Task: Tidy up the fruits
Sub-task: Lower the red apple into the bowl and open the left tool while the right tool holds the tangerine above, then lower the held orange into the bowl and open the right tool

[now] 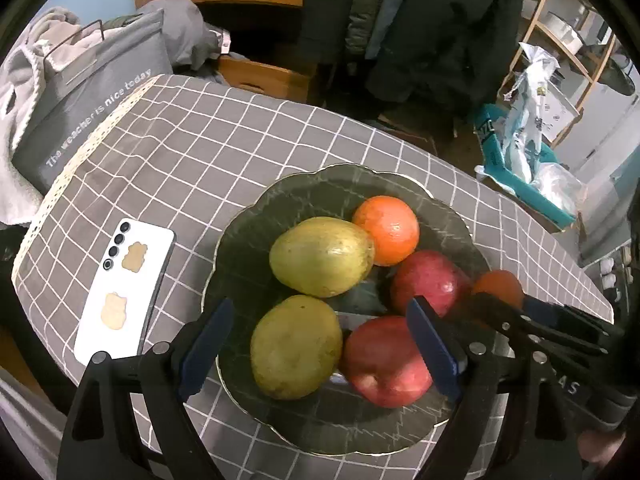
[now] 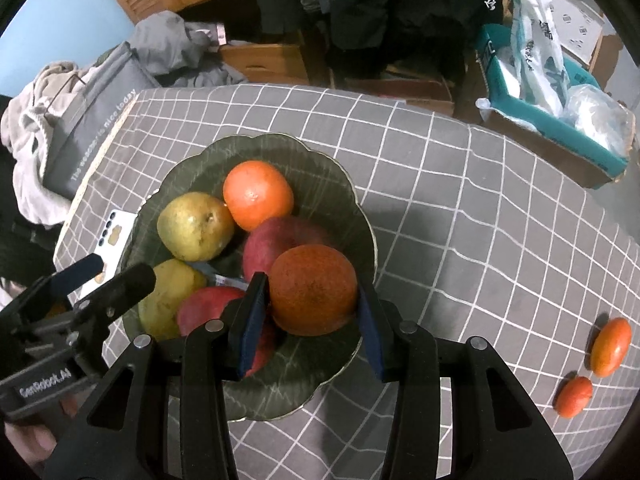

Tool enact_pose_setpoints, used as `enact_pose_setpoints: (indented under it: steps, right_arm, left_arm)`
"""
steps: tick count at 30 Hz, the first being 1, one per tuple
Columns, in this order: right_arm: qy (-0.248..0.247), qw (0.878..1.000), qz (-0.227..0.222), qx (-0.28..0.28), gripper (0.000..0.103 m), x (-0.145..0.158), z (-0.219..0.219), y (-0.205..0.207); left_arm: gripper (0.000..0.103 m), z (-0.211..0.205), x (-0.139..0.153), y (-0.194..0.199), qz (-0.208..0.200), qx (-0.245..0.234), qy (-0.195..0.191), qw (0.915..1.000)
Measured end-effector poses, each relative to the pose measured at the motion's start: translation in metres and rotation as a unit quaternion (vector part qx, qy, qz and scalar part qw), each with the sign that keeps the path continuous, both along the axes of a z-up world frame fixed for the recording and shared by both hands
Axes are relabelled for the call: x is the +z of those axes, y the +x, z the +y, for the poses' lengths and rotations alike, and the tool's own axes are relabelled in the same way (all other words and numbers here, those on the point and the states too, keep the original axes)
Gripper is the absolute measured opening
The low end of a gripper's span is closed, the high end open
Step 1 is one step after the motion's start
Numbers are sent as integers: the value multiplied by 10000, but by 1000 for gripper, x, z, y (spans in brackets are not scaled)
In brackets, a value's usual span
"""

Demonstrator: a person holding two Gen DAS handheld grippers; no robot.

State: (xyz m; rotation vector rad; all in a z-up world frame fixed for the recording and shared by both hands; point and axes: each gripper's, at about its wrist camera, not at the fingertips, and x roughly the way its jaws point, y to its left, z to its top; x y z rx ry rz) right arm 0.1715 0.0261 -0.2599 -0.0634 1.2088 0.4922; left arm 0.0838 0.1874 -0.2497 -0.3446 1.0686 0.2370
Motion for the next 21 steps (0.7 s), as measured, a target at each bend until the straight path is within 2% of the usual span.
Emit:
enact_pose_setpoints:
  steps: [5,12,21]
  right_arm:
    - [88,9998,145,-57,46,-2,-4,-8]
    - [110,9998,17,-140,61,6,-13,-15]
    - [34,9988,-240,-428,62,25,-38,-17]
  left_arm:
    - [89,3,0,-3,-5,41,-9,10000]
    - [89,2,6,-6,-69,39,-3,10000]
    - [89,-8,21,-12,-202,-86,56,9997]
